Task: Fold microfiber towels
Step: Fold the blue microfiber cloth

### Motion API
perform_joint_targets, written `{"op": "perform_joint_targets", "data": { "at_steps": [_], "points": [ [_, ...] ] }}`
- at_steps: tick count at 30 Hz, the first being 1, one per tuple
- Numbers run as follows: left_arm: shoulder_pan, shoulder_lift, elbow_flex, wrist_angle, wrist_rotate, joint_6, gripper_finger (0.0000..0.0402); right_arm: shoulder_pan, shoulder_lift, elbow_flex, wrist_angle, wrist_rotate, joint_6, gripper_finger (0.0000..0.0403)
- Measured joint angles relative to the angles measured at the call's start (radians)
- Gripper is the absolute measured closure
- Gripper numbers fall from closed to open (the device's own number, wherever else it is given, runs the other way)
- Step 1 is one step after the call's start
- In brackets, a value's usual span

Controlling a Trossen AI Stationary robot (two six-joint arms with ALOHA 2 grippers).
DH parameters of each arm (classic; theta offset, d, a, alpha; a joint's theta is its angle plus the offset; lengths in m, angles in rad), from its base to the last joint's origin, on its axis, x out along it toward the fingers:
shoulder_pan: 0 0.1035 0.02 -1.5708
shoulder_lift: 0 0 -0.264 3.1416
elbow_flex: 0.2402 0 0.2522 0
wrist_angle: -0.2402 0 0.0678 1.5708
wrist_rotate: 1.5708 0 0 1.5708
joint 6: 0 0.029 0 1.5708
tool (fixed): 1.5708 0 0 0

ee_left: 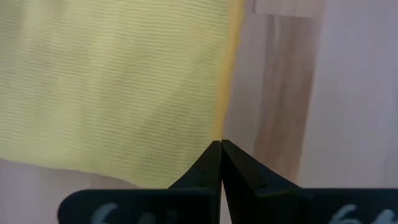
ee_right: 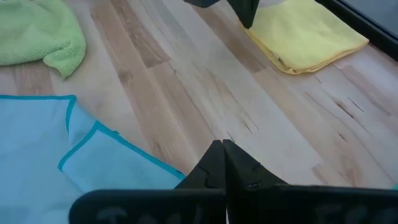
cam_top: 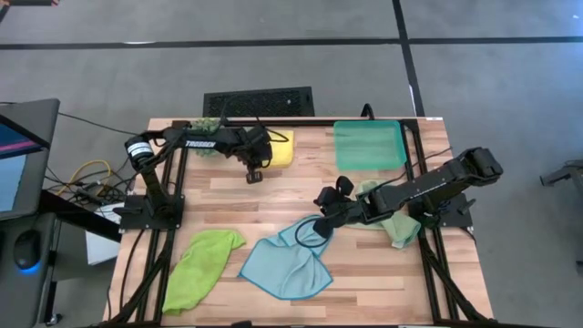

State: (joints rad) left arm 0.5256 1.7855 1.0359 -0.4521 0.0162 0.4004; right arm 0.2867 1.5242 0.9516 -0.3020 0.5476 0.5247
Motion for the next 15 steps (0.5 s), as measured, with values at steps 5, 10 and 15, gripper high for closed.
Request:
{"op": "perform_joint_targets", "data": {
  "at_steps": [5, 10, 15],
  "points": [
    [-0.015, -0.001, 0.000, -0.033, 0.003, 0.002, 0.0401, 0.000, 0.000, 0.000, -0.006, -0.013, 0.000, 0.0396],
    [-0.052, -0.106, 0.000, -0.161, 0.033, -0.040, 0.0401, 0.001, 0.000, 0.000, -0.005, -0.094, 0.013, 0.0396],
    [-0.177, -0.346, -0.157, -0.005, 0.156, -0.198, 0.0401, 0.001, 0.000, 0.000, 0.003, -0.145, 0.026, 0.0396]
  ]
}}
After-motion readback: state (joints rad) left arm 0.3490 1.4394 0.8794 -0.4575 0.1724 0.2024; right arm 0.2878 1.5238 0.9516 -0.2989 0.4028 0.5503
